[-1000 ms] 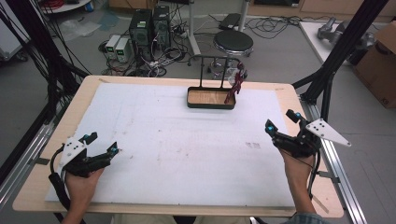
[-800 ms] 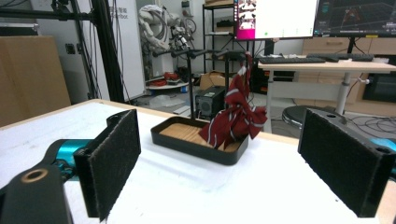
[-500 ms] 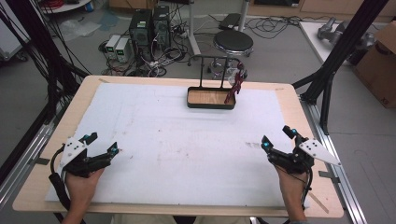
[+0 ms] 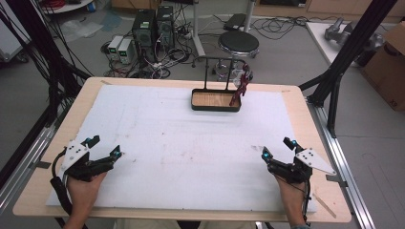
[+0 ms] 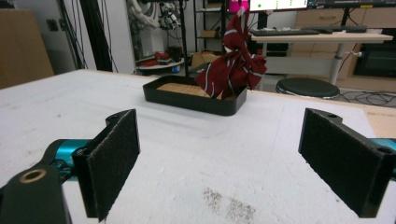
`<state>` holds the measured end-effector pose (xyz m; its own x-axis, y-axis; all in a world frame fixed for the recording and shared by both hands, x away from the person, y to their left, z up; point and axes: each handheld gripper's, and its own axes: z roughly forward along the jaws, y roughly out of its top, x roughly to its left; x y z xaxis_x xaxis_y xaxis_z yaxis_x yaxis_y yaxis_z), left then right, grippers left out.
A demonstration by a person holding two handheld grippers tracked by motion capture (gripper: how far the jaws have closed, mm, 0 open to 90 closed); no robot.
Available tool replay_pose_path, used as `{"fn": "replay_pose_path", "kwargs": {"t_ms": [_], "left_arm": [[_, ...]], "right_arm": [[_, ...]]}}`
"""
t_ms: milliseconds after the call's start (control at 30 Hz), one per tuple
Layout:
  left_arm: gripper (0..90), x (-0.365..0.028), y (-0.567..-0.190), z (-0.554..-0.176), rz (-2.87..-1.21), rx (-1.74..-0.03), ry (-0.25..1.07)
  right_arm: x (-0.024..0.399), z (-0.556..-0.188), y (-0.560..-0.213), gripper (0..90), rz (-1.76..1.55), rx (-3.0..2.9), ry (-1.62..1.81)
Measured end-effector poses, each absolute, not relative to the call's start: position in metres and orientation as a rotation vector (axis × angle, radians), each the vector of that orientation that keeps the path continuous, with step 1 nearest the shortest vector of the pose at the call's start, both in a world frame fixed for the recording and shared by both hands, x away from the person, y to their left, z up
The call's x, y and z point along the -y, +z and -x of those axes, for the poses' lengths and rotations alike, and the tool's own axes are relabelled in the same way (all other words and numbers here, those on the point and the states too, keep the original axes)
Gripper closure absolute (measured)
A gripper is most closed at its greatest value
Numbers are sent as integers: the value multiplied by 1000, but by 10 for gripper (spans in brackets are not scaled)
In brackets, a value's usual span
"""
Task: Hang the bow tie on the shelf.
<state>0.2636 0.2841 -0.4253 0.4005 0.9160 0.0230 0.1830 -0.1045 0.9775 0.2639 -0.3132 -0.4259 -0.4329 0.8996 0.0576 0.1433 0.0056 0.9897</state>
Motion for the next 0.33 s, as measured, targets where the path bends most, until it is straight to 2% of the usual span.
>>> {"fn": "replay_pose_path", "kwargs": {"t_ms": [333], "left_arm": [[172,-284,-425,-264,-1570,-1002,842]], "right_arm": [[311,-264,-430,115,-1085,-1655,1471]]}}
